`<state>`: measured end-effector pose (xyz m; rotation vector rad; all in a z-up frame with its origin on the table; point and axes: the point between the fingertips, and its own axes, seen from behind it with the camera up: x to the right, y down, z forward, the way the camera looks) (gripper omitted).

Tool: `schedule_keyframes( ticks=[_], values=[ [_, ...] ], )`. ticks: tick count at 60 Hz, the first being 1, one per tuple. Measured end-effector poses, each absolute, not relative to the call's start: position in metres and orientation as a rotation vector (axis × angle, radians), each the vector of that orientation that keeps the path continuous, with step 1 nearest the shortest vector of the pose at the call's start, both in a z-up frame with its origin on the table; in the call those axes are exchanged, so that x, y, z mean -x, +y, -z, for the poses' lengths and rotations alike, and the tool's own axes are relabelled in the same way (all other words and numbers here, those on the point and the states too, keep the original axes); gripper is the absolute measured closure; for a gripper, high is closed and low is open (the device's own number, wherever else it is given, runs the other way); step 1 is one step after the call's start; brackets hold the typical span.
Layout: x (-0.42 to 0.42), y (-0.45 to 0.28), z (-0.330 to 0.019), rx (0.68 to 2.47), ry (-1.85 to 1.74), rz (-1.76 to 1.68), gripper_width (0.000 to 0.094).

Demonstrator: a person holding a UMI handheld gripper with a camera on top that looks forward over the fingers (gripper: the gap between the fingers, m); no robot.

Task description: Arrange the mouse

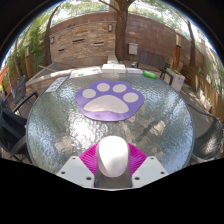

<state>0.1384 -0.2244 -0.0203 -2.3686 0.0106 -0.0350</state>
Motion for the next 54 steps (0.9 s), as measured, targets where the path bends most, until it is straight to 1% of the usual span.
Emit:
schedule_keyframes(
  ticks=[2,3,6,9,13,21,25,28,31,35,37,42,43,49,51,54],
  values=[
    [-0.142,-0.223,0.015,2.370,0.010,0.041,0.0576],
    [-0.143,-0.224,0.012,2.370,0.005,0.045,0.0594],
    [-0.142,-0.223,-0.002,2.366,0.004,0.060,0.0594],
    [-0.139,-0.224,-0.024,2.352,0.015,0.056,0.0593],
    [-0.129,-0.223,-0.069,2.306,0.039,0.029,0.0593],
    [-0.113,-0.191,-0.158,2.182,0.060,-0.024,0.0593],
    [-0.116,-0.159,-0.188,2.123,0.045,-0.021,0.0593],
    [-0.117,-0.131,-0.198,2.094,0.041,-0.034,0.0594],
    [-0.119,-0.100,-0.198,2.077,0.039,-0.037,0.0595],
    [-0.124,-0.058,-0.177,2.082,0.029,-0.030,0.0595],
    [-0.127,-0.041,-0.161,2.096,0.034,-0.031,0.0594],
    [-0.134,-0.004,-0.109,2.167,0.044,-0.035,0.0592],
    [-0.134,-0.005,-0.092,2.178,0.042,-0.030,0.0592],
    [-0.142,0.016,-0.042,2.277,0.042,-0.024,0.0586],
    [-0.142,0.016,-0.021,2.295,0.042,-0.031,0.0560],
    [-0.141,0.020,-0.005,2.321,0.038,-0.044,0.0516]
  ],
)
